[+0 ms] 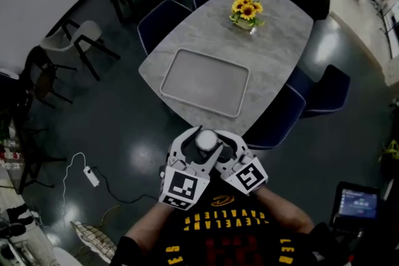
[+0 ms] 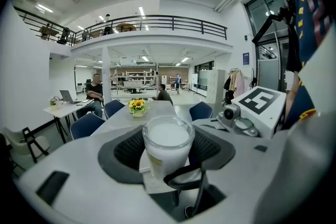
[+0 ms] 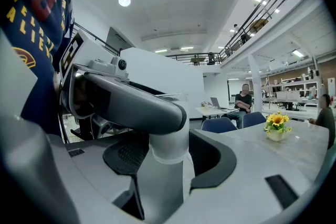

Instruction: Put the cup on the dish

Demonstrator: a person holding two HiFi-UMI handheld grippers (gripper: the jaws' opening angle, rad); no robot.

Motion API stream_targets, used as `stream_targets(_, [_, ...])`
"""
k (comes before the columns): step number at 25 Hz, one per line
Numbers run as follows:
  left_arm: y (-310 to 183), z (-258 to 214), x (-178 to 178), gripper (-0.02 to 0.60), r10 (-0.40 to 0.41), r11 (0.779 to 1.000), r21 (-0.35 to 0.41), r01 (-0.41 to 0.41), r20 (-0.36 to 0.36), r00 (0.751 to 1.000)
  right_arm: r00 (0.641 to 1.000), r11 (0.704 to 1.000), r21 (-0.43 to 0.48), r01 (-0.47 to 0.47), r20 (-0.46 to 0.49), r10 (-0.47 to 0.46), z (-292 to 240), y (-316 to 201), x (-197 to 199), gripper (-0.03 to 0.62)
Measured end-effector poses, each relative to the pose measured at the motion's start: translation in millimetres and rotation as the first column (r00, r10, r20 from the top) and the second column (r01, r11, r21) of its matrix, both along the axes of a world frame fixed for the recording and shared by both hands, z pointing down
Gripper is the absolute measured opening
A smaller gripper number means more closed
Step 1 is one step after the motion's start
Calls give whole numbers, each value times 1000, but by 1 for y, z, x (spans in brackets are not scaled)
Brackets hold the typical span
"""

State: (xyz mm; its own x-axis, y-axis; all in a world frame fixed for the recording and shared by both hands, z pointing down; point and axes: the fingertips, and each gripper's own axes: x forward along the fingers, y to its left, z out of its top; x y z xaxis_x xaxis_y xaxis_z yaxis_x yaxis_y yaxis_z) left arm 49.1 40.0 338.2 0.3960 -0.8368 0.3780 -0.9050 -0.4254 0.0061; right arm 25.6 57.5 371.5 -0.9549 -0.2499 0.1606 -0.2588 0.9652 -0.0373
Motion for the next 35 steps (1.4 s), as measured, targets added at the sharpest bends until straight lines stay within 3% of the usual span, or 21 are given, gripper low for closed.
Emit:
stream_targets(8, [-18, 5, -5, 270, 11, 1000, -16, -11, -3, 1000, 1000, 1000, -24, -18, -5, 17, 4, -17, -6, 245])
stream_targets(17, [-88, 8, -29, 270, 110, 994, -4, -110, 1, 994, 993, 994, -21, -108, -41, 107, 10, -90, -30, 245])
stream_targets(26, [-147, 10, -46, 270, 259, 964, 54, -260, 23, 966, 964, 967, 42, -253, -70, 255, 7, -158, -51, 245])
stream_targets(35, [-189, 34, -70, 270, 336, 941, 24, -337, 24, 942, 937, 949, 82, -303, -157, 313, 32, -203, -73, 245])
